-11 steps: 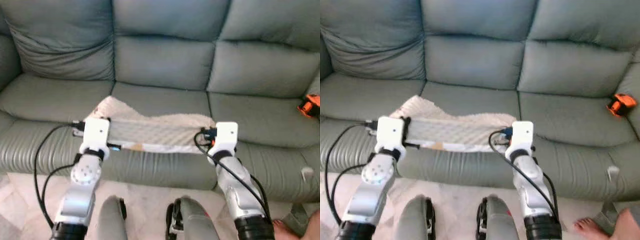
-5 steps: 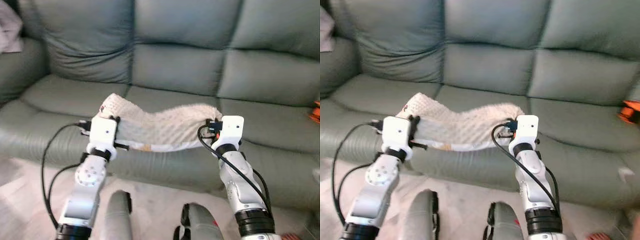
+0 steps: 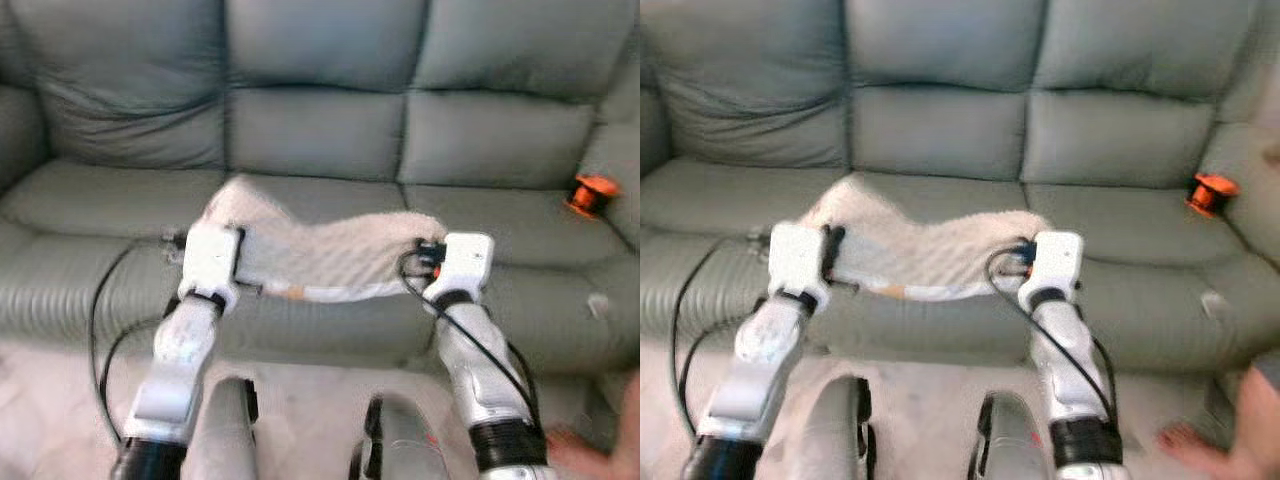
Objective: Move the pillow to the sofa
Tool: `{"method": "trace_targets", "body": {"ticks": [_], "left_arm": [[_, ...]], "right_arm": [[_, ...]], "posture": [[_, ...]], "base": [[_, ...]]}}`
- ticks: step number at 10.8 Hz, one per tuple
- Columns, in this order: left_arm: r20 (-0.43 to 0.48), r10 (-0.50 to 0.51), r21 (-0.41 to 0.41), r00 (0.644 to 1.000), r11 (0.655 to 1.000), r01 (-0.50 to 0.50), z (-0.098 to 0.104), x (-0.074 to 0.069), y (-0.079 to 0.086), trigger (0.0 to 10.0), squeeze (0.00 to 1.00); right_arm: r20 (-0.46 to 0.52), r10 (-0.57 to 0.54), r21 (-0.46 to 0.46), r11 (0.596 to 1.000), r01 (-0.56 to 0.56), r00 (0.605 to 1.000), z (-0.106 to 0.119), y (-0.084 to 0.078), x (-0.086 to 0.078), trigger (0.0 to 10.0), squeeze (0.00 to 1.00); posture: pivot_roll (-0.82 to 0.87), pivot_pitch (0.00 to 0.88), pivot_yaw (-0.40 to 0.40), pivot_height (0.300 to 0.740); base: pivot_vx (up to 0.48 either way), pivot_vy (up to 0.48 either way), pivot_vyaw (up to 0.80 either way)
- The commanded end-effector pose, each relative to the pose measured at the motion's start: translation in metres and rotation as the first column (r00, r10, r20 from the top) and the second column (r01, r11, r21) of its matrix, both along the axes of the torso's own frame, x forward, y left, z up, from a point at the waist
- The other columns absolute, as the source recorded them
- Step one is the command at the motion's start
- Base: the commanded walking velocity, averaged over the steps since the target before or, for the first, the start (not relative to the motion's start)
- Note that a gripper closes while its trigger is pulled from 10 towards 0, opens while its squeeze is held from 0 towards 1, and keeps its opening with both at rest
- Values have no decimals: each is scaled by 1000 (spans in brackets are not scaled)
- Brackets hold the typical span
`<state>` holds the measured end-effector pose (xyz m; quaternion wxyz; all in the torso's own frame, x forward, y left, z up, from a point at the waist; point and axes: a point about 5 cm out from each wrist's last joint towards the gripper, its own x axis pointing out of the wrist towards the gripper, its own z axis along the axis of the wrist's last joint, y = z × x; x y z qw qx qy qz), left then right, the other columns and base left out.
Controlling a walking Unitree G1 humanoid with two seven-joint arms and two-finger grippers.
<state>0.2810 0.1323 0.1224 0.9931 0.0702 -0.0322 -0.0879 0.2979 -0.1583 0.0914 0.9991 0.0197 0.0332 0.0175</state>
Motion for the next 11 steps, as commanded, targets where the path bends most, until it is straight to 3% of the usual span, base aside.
{"method": "trace_targets", "body": {"ticks": [1, 11], "left_arm": [[-18, -7, 0, 1000, 1000, 7, -5, -1, 0, 10000, 0], [-20, -20, -20, 1000, 1000, 19, -7, 4, -8, 10000, 0]], "right_arm": [[22, 16, 4, 1000, -16, 1000, 4, 3, 1, 10000, 0], [32, 33, 7, 999, -33, 999, 6, 4, 5, 10000, 0]], "posture": [[-8, 0, -33, 645], [-19, 5, -36, 645]], "base": [[274, 0, 0], [300, 0, 0]]}}
